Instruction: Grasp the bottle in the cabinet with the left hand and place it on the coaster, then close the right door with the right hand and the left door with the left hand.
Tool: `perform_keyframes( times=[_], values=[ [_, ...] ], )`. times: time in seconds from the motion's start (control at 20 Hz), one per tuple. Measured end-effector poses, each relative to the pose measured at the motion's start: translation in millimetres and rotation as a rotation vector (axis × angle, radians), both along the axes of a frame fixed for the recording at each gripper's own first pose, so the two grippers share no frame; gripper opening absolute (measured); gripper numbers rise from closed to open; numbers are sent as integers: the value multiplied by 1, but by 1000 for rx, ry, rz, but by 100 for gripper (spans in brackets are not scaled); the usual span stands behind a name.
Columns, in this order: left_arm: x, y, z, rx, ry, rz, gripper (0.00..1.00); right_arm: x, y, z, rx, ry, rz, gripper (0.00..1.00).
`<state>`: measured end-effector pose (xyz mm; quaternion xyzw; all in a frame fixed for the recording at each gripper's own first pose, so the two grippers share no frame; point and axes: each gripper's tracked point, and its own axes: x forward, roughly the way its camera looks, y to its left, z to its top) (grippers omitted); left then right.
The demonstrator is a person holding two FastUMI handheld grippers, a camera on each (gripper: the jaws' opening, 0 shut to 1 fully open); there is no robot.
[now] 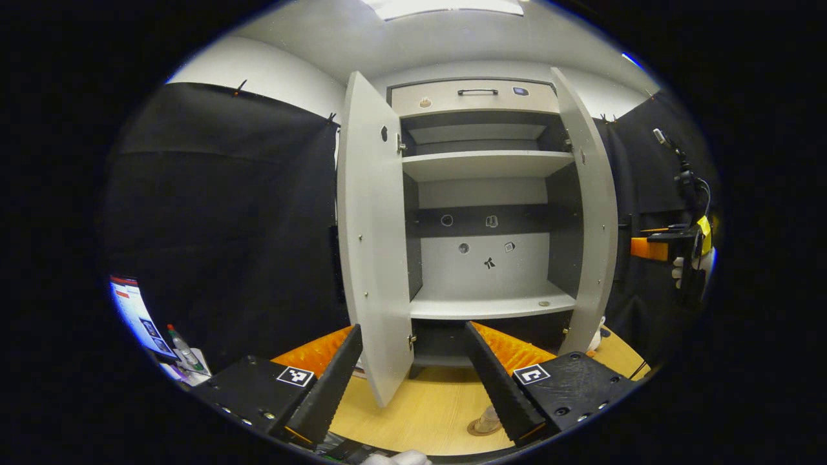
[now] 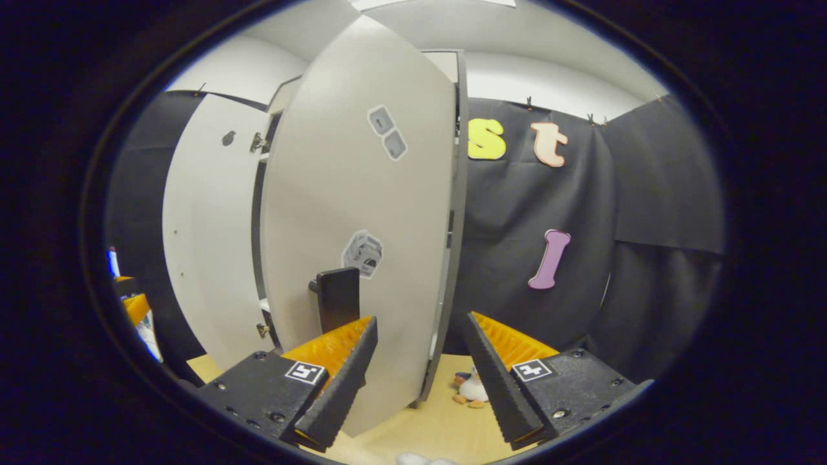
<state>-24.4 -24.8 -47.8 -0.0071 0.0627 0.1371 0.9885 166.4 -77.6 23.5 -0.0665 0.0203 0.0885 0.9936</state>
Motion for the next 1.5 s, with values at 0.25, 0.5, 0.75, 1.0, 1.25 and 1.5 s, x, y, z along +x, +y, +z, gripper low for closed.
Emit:
perform_keyframes(
  times=[0.25,0.5,0.75,1.0,1.25,1.5],
  values=[
    [-18,26,1,19,16,28,96,15,32,4,91,-12,15,95],
    [-18,45,0,15,24,22,96,2,31,24,104,-62,-24,97],
    [-8,63,-1,12,22,-21,96,-32,23,29,120,-81,-64,96],
    [7,84,1,30,5,-65,96,-75,36,14,154,-62,-69,96],
    [23,112,4,40,-12,-81,96,-115,53,-18,175,-17,-73,96],
    [42,153,2,55,-25,-41,96,-145,65,-52,184,52,-92,94]
  ],
)
